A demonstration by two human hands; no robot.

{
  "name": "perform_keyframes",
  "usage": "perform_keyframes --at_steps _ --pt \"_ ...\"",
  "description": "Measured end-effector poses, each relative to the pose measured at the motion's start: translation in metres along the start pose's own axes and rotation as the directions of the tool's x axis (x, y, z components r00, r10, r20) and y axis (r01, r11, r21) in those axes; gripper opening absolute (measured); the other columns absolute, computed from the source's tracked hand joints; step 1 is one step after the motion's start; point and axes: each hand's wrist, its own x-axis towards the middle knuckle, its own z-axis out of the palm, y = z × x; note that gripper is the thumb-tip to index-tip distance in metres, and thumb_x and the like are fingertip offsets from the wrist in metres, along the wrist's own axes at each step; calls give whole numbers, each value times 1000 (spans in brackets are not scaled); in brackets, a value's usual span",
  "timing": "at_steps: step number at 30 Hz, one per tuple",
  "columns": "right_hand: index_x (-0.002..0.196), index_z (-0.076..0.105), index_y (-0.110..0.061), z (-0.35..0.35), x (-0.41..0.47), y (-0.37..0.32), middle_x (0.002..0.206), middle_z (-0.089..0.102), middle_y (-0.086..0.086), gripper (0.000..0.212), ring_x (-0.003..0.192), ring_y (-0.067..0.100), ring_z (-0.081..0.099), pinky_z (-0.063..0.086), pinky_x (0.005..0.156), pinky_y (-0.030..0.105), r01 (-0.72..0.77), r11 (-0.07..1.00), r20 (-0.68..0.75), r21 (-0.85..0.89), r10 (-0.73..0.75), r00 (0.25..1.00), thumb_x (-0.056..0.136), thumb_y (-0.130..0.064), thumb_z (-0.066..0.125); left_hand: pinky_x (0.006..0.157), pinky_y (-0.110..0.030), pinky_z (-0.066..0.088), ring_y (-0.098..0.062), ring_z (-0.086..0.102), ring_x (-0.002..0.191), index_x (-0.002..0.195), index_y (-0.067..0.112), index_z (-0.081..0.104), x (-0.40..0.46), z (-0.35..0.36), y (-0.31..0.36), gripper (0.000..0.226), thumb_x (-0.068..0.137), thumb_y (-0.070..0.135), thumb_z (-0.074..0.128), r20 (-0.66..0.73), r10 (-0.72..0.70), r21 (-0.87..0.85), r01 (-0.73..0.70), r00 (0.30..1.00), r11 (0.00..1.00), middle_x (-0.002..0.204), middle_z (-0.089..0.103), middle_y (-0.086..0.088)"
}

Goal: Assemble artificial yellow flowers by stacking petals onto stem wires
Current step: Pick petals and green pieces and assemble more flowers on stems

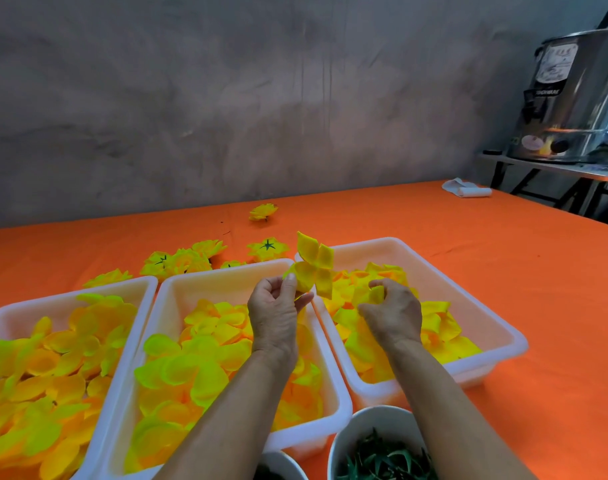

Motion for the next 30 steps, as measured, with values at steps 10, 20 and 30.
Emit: perform_keyframes --at_steps 10,20,30 --pt "133 53 -22 1 -6 0 129 51 9 62 119 33 41 35 96 38 74 992 -127 -104 -87 988 74 -16 70 64 -25 59 -19 61 75 83 1 54 -1 2 2 8 90 2 57 22 -44 -62 45 999 997 87 56 -17" --pt "70 70 -2 4 -18 -14 62 63 12 31 61 12 50 42 58 34 409 815 85 410 -480 873 89 -26 64 69 -14 50 -3 60 71 69 10 60 -11 4 1 22 77 -8 68 263 163 186 -216 951 959 77 63 -2" --pt "50 62 -16 0 -11 -11 47 55 -4 39 45 6 52 49 48 23 73 782 201 619 -248 948 83 4 55 79 -19 54 -1 63 87 79 0 70 -19 5 1 7 75 -2 74 449 281 408 -474 848 780 96 62 -2"
